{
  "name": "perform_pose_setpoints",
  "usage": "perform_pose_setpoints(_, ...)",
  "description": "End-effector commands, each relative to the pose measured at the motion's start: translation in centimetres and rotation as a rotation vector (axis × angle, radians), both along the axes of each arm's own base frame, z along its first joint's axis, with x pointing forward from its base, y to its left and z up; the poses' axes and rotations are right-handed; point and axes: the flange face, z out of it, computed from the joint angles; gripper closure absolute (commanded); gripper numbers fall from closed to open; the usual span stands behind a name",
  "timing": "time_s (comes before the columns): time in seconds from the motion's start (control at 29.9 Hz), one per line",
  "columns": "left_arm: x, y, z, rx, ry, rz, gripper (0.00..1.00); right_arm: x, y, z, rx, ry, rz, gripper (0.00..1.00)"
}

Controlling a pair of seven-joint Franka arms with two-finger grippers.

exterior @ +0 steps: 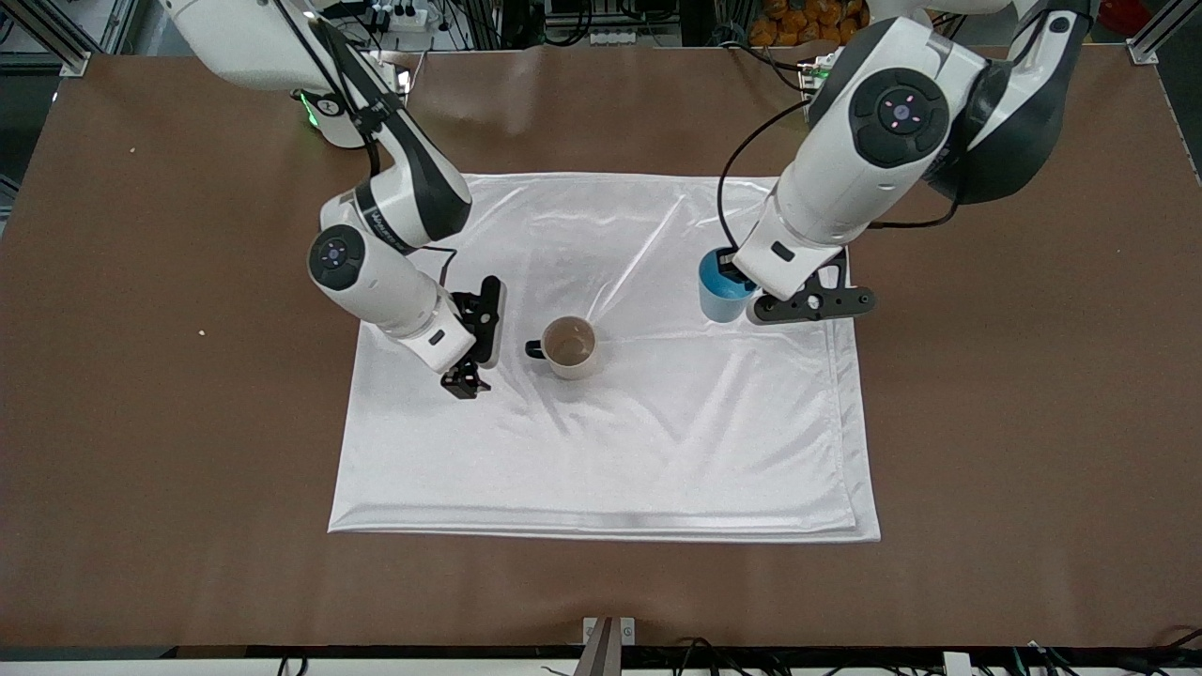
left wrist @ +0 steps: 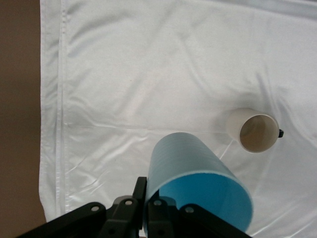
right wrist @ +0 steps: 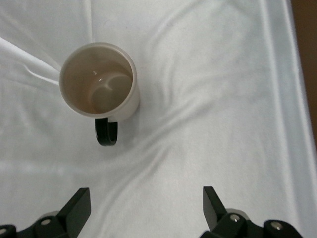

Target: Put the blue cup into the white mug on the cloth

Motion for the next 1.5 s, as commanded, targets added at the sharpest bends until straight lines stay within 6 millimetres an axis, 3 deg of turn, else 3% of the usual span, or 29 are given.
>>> perform_pose_setpoints(0.0,-0.9,-3.7,-1.4,-0.023,-0.001,0.113,1.00,2.2,-4.4,4.0,0.004,-0.013,0.022,0.00)
perform_pose_setpoints(0.17,-0.9,-5.8,-3.1,-0.045,-0.013,0.132,1.00,4.6,-8.9,6.7,0.007,0.010,-0.016,0.00)
perform_pose_setpoints(0.33,-1.2,-8.4,-5.0,-0.069,-0.015,0.128,1.00,5.8,-12.7,7.6,0.008,0.041,-0.050,0.00)
perform_pose_setpoints(0.6,-2.6,-14.4,-8.4,-0.099,-0.014,0.142,1.00,7.2,-18.8,11.9,0.011,0.057,-0.123,0.00)
perform_pose_setpoints(0.77,-3.5,-16.7,-10.6,-0.110,-0.035,0.117,1.00,7.4,-23.2,14.5,0.002,0.113,-0.163,0.00)
perform_pose_setpoints(0.97,-4.2,-18.1,-12.3,-0.107,-0.043,0.111,1.00,7.0,-27.9,17.5,-0.072,0.135,-0.190,0.00)
perform_pose_setpoints(1.17,-4.0,-18.2,-14.7,-0.072,-0.052,0.094,1.00,6.3,-30.5,19.7,-0.095,0.154,-0.220,0.00)
perform_pose_setpoints(1.47,-3.7,-19.1,-17.7,-0.096,-0.065,0.092,1.00,6.2,-32.3,23.6,-0.168,0.079,-0.271,0.00)
